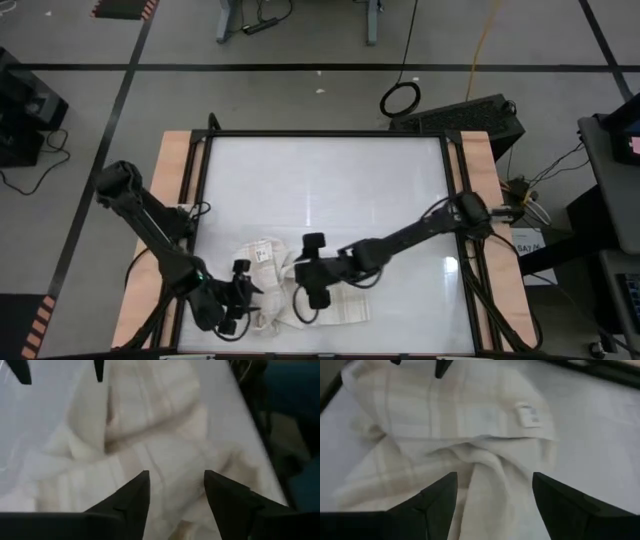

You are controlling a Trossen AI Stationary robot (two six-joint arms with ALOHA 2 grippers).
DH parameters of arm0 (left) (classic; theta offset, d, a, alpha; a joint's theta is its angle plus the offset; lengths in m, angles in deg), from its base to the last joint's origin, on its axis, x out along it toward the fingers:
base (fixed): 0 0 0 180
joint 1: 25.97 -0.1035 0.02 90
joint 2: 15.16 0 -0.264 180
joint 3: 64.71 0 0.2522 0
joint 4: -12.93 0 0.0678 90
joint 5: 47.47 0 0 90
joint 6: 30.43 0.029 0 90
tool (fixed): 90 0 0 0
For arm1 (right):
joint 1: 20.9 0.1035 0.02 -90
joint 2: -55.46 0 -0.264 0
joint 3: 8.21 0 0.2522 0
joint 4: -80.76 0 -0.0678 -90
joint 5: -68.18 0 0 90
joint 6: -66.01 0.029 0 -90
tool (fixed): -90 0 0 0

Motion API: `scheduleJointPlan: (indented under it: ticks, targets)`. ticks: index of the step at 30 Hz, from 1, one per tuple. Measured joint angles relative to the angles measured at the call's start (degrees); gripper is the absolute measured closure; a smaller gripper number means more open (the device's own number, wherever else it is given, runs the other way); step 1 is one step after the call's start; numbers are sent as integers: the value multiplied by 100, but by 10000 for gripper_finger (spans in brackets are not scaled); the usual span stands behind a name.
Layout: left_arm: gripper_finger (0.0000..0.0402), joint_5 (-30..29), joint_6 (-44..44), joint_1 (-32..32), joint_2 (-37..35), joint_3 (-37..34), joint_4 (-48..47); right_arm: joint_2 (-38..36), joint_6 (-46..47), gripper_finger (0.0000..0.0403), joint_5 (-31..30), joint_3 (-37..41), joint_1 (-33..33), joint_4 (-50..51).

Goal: Roll towel
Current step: Roll the white-brown patterned towel

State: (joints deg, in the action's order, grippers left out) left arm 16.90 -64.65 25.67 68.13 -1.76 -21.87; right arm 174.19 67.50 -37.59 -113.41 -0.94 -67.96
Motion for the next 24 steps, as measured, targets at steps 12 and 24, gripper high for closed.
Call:
scheduleJointPlan:
  ticks: [12, 24]
  targets:
    - [389, 255, 347, 69, 245, -2, -321, 851, -457, 238, 693, 7, -523, -529]
    - [398, -1273, 1034, 164, -1041, -2, -281, 162, -721, 378, 69, 2, -533, 151]
